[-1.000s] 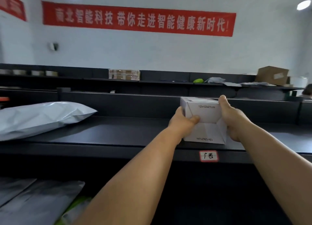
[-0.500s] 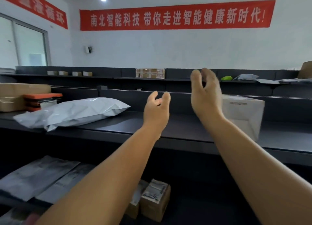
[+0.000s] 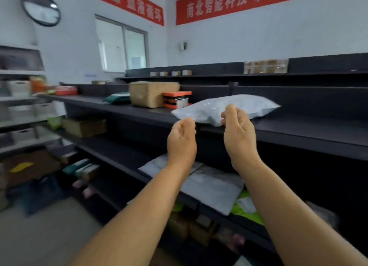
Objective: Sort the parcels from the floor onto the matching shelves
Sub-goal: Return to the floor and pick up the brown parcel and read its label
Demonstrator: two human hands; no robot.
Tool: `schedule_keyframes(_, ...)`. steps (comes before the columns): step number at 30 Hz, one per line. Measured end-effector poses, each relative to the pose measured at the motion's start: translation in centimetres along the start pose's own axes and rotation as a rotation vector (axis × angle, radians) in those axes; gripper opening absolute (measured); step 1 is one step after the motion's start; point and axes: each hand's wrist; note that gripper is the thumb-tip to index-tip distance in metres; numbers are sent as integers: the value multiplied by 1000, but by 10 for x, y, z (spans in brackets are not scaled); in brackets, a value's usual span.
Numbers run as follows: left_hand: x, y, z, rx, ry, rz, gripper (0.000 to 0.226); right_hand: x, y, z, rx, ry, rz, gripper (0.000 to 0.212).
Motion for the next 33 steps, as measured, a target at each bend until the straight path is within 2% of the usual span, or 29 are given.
schedule_keyframes(3, -67, -7, 38, -65, -19, -96, 17, 65, 29, -30, 94, -39, 91, 40)
schedule_keyframes(9, -182, -20, 104, -189, -88, -330, 16, 187, 86, -93, 239, -93, 291, 28)
schedule_keyframes(16, -278, -44, 180, -336, -111, -516, 21, 294, 123, -179, 394, -90, 482, 26)
schedule_keyframes(20, -323, -76, 227, -395, -137, -565, 20, 352, 120, -227, 415, -88, 568, 31)
schedule_keyframes(26, -398, -148, 284, -461, -162, -722, 20, 463, 87, -294, 501, -68, 726, 32)
schedule_keyframes(33, -481, -196, 337, -531, -170, -873, 20, 578, 78, -357, 590, -54, 846, 34)
Point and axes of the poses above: each hand's wrist, its own y-axis away from the middle knuckle, its own x-axis out of the palm, z = x × y, and after that the axes turned 11 degrees about -y, right-handed
